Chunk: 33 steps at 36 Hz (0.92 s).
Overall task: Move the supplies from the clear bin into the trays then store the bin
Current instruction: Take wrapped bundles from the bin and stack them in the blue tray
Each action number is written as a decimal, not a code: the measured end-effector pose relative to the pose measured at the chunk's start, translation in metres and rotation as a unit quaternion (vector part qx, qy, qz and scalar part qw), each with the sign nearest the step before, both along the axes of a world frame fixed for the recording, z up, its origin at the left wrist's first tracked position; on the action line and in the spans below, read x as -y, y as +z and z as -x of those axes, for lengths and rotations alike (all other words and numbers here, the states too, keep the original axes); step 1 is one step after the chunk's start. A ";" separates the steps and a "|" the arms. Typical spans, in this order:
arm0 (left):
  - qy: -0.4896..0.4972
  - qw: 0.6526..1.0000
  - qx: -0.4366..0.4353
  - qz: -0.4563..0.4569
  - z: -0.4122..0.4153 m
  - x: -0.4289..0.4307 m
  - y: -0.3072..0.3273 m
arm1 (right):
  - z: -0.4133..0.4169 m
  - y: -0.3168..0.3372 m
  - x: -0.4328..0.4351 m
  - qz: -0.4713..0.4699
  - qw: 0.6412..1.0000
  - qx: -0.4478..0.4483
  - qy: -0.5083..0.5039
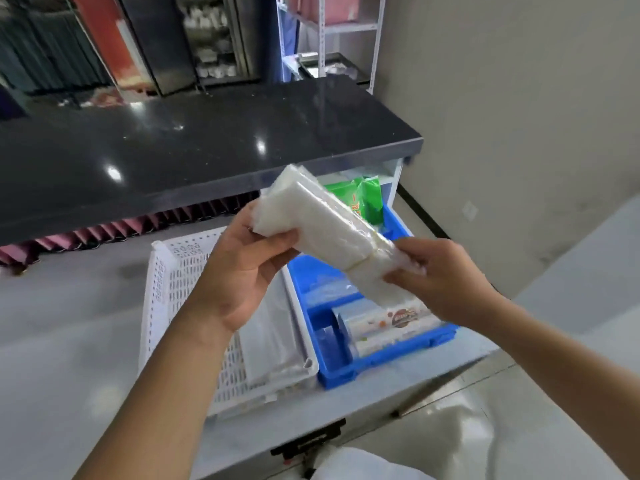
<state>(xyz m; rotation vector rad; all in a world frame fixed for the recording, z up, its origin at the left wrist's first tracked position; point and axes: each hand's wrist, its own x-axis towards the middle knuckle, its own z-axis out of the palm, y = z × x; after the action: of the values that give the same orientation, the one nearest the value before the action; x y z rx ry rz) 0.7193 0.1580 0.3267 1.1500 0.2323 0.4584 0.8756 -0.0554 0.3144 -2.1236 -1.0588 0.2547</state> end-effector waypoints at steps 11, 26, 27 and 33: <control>0.096 0.961 -0.111 -0.235 -0.053 -0.032 -0.051 | -0.074 -0.018 -0.024 0.113 0.976 0.186 -0.009; 0.008 0.851 -0.324 -0.412 -0.085 -0.043 -0.117 | -0.156 -0.092 -0.075 0.244 0.925 0.247 0.151; -0.017 0.828 -0.341 -0.445 -0.085 -0.042 -0.118 | -0.158 -0.098 -0.076 0.253 0.922 0.245 0.159; -0.021 0.730 -0.343 -0.591 -0.104 -0.018 -0.114 | -0.167 -0.129 -0.082 0.254 0.920 0.233 0.186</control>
<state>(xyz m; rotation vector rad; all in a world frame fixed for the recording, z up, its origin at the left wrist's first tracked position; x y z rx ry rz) 0.8231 0.1762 0.2126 2.5900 0.5992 0.0516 1.0429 0.0267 0.1856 -2.4944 -1.8492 0.2244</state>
